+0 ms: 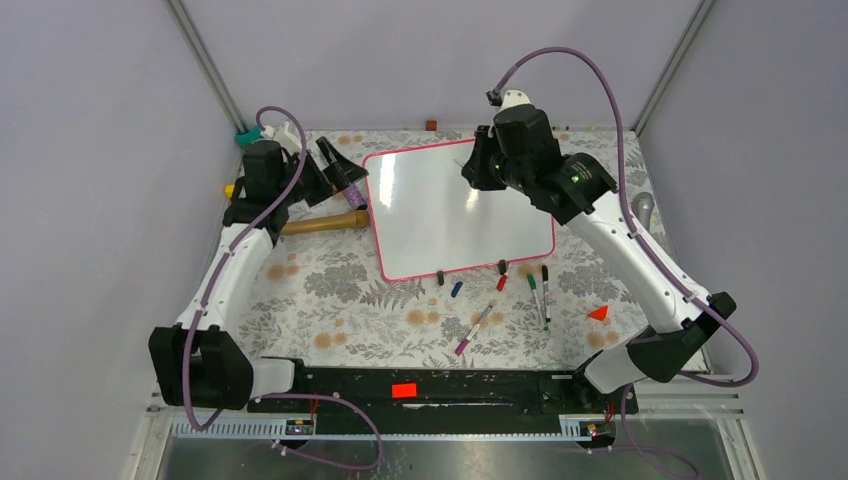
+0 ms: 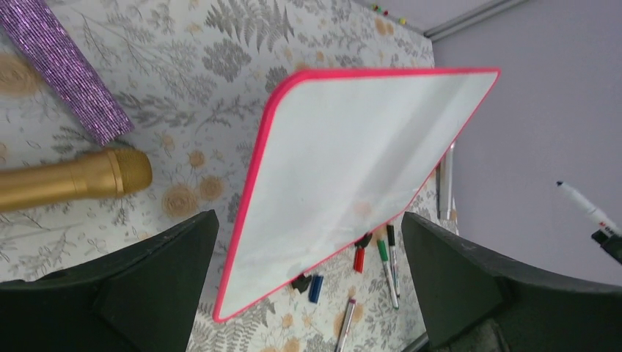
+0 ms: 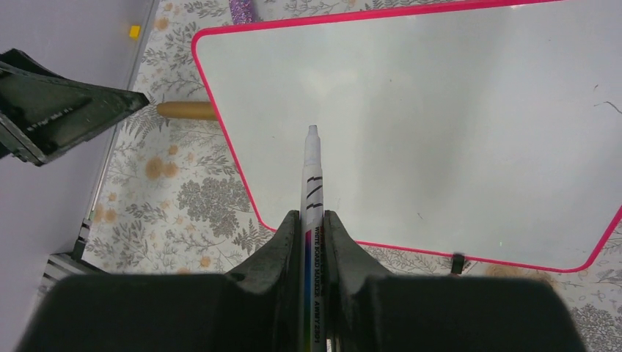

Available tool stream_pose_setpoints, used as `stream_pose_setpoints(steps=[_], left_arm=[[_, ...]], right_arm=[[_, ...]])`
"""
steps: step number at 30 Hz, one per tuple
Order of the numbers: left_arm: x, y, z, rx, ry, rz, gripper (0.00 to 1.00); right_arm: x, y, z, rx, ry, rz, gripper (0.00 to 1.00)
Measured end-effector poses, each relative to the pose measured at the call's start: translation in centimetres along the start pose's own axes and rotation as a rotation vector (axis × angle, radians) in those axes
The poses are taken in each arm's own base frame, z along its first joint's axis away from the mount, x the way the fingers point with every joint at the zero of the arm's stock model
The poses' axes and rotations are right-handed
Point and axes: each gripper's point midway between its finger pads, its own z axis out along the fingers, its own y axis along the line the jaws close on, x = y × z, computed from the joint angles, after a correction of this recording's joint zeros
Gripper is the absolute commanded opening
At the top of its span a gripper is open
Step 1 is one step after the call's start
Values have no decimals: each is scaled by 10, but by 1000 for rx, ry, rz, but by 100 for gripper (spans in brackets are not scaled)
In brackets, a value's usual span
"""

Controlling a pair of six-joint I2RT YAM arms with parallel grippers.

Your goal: Write a sentence on the whiteboard

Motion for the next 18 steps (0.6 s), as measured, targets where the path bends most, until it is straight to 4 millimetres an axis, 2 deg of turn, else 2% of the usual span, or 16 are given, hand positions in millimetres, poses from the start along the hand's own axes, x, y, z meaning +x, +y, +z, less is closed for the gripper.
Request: stream_pose_setpoints(steps=[4,9,13,18], left_arm=[[-24,3,4,-1,-32,-14,98],[-49,9,20,7,-44,-80,96],[-55,15,36,15,-20,-156,95],[-55,24,62,25,26,-282,93]], right_arm=[[-1,-2,1,6,-6,-21,0],[-3,3,7,-14,4,-51,0],[-2,15,18,-66,28,-69,0],[11,28,26,-134,85,-73,0]])
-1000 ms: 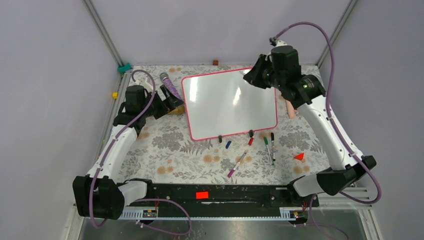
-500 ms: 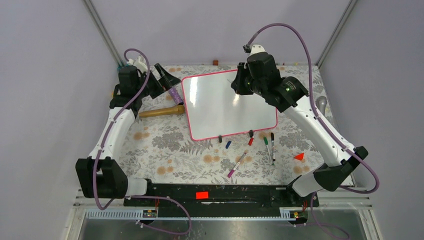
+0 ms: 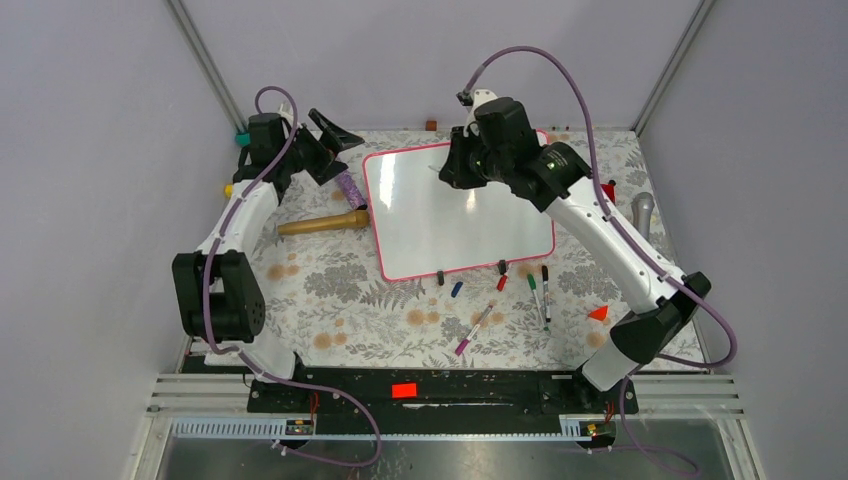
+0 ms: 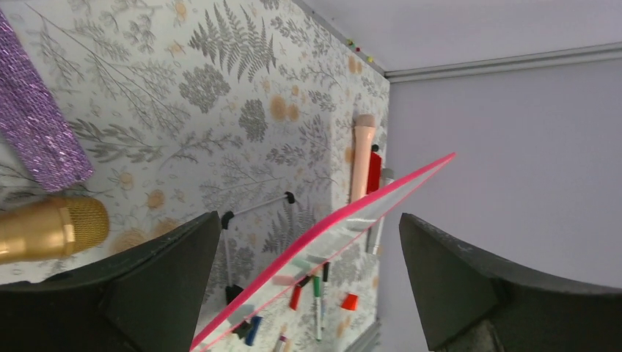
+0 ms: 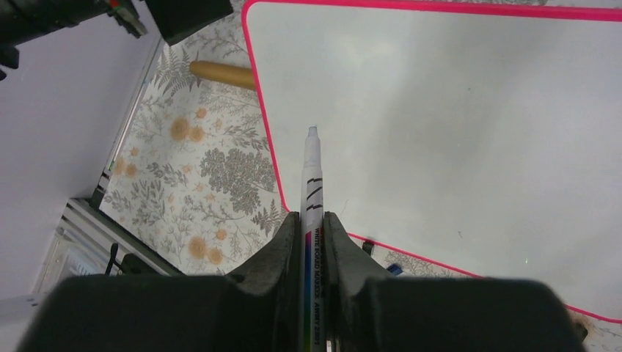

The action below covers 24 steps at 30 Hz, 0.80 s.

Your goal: Write a sentence on the whiteboard

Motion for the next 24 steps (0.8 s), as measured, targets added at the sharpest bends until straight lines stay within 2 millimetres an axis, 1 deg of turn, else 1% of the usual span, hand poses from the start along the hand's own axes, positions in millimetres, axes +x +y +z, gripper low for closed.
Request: stream_pose_setpoints(steps=[3,7,11,15,17,19,24], left_arm=[[2,5,11,11,25,-68,93],[2,6,20,38,43,-124,93],[0,2,28,88,56,-152,92],[1,2,35,119,80,-177,92],[3,2,37,130,94,-188,91],[4,0,36,139,104,-193,91],[6,-2,35,169,104,-201,91]], right_arm=[[4,9,6,-25,27,-7,0],[2,32,13,-40,30,-43,0],[0,53,21,3,35,-84,0],[-10,69,39,84,8,-113,0],[-10,75,49,117,3,-127,0],[-5,80,57,128,9,-134,0],[13,79,70,146,48,-130,0]])
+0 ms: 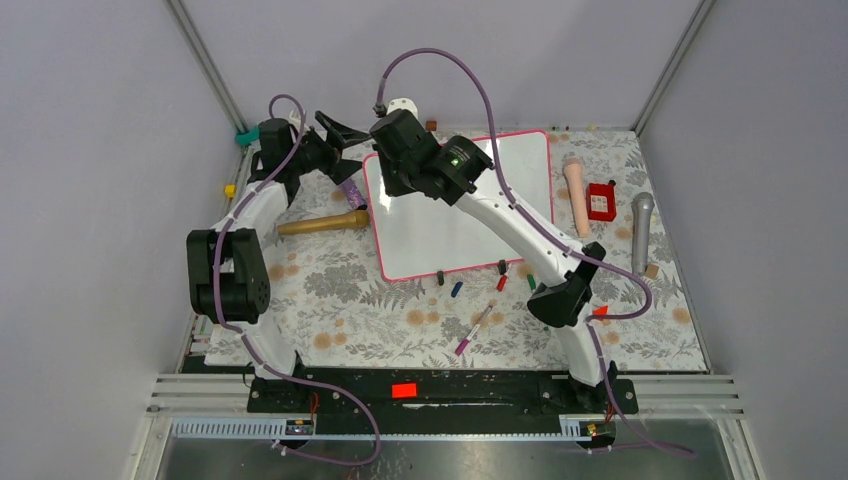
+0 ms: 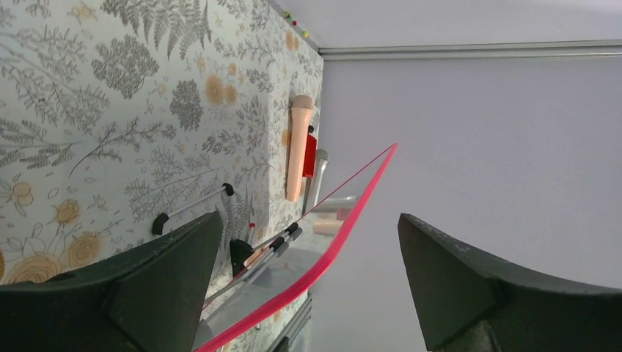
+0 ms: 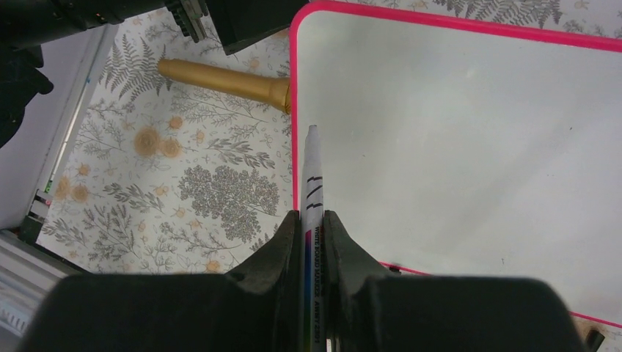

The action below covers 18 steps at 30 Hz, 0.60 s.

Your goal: Write a sentence on the whiteboard

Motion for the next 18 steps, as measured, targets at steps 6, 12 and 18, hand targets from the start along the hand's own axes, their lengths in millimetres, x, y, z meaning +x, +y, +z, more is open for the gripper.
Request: stream_pose_setpoints(steps=[6,12,18], left_arm=[[11,21,0,-26,14,-62,91],[13,25,0,-18,12,-78,90],[13,23,0,-3,7,-74,90]], right_arm=[[4,1,7,3,9,5,0],[2,4,11,-2,-2,9,0],[9,7,30,6,11,7,0]])
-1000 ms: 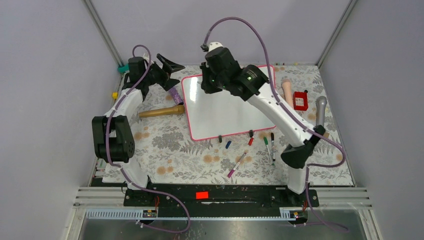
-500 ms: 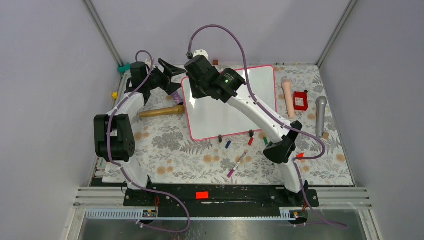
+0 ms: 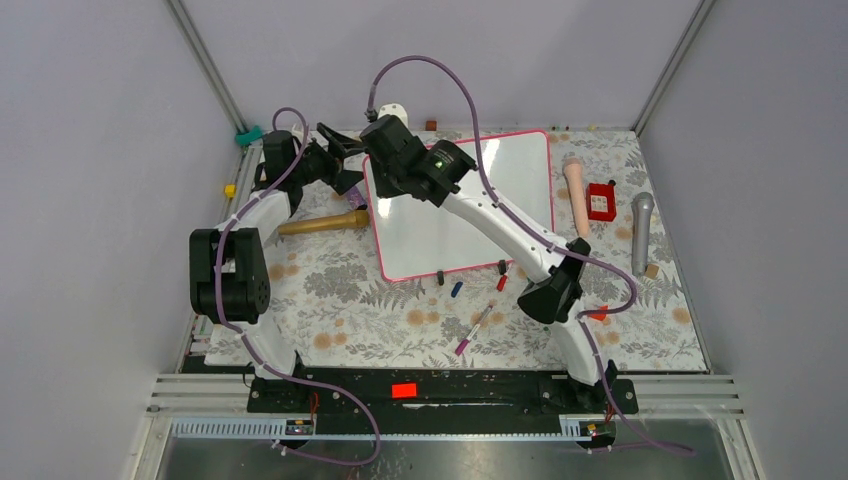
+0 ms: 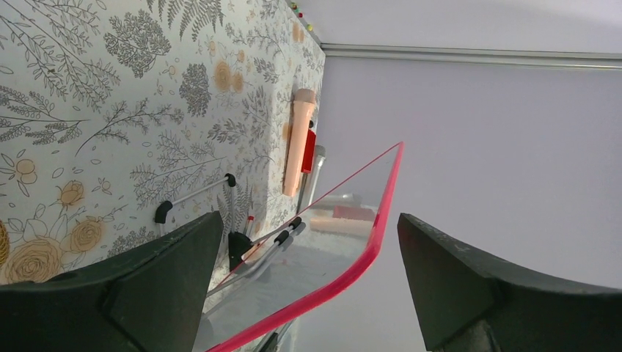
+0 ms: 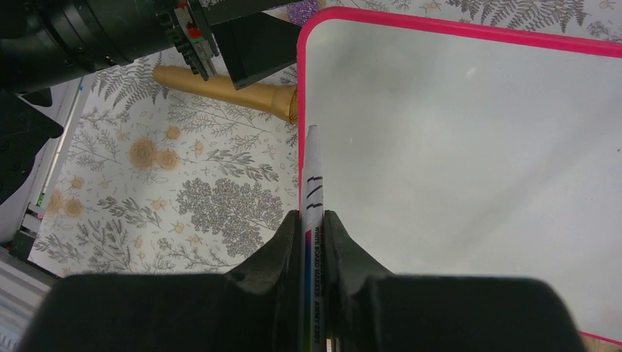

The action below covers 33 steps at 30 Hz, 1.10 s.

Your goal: Write a sentence on the whiteboard

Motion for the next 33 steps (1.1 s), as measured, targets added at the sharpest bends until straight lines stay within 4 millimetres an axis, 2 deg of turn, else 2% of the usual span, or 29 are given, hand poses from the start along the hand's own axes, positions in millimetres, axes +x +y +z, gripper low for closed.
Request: stream_pose_setpoints(steps=[7,18,33], left_arm=[[2,1,1,0,4,-8,90],[7,3,3,1,11,-13,90],[27,1,12,-7,55,2,90]], right_arm=[[4,-1,19,17,6,10,0],[-11,-26,26,41,-8,68,0],[-5,-24,29,25,16,66,0]])
